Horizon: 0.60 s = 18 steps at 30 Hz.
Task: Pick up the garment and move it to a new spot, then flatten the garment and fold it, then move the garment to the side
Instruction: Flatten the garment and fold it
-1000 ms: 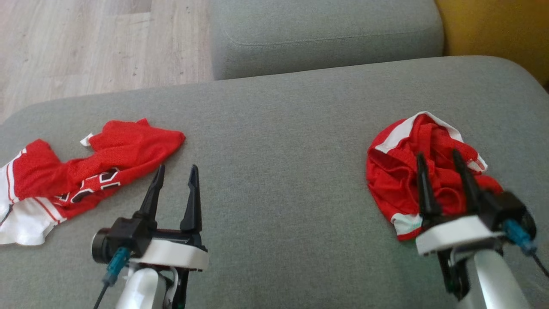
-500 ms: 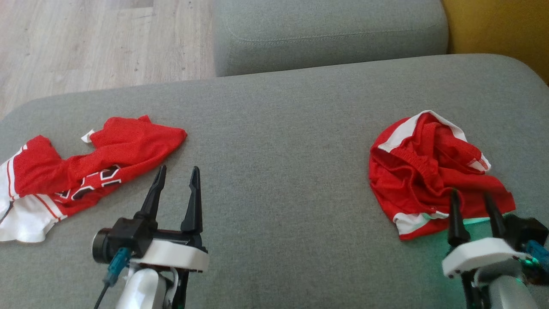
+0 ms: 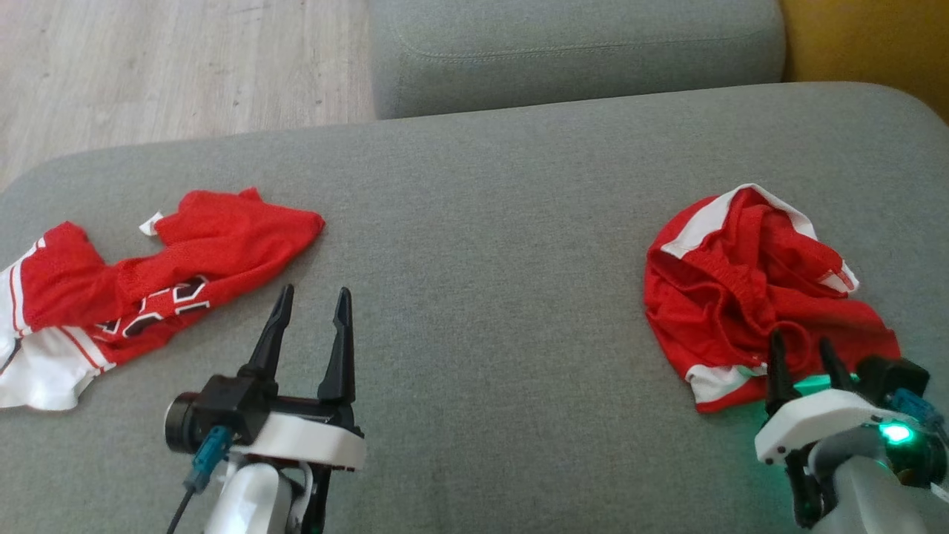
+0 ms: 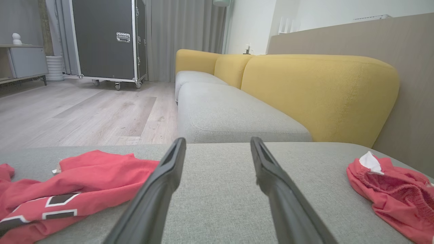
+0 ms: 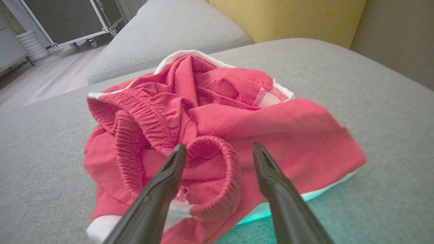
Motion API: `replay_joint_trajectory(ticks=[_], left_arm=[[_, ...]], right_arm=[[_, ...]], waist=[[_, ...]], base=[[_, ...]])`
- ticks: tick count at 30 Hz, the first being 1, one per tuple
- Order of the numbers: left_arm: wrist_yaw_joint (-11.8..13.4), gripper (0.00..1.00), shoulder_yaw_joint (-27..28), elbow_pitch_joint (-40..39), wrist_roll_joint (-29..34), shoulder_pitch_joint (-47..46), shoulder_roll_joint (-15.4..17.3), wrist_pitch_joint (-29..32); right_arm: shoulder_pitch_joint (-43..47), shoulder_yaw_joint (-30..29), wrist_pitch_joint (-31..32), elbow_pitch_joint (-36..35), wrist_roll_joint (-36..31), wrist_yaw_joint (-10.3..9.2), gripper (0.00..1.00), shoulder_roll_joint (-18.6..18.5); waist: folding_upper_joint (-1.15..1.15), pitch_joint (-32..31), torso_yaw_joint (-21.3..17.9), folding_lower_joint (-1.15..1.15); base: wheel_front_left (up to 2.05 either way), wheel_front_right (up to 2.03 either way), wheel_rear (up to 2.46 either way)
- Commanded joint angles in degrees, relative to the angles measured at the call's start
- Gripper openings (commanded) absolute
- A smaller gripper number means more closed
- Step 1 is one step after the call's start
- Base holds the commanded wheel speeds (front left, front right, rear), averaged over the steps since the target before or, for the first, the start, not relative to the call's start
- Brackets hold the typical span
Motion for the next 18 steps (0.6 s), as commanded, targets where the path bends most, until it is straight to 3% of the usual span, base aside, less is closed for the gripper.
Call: replay_joint_trajectory(ticks=[1, 8, 18], left_arm=[[-0.15, 1.0, 1.51, -1.47, 0.02, -3.18, 0.18, -0.38], [-0.21, 1.0, 1.77, -1.01, 0.14, -3.35, 0.18, -0.38], [0.01, 1.0, 1.46, -0.94, -0.51, -2.76, 0.18, -0.38]], right_arm=[[-2.46, 1.75, 0.09, -0.78, 0.61, 0.21, 0.0, -0.24], [-4.66, 5.34, -1.61, 1.49, 3.37, 0.21, 0.0, -0.24], [-5.59, 17.76, -4.1, -4.62, 6.59, 0.21, 0.0, -0.24]], waist=[[0.0, 0.14, 0.17, 0.0], [0.0, -0.25, 0.65, 0.0], [0.0, -1.72, 1.62, 0.0]], base=[[0.0, 0.0, 0.0], [0.0, 0.0, 0.0], [0.0, 0.0, 0.0]])
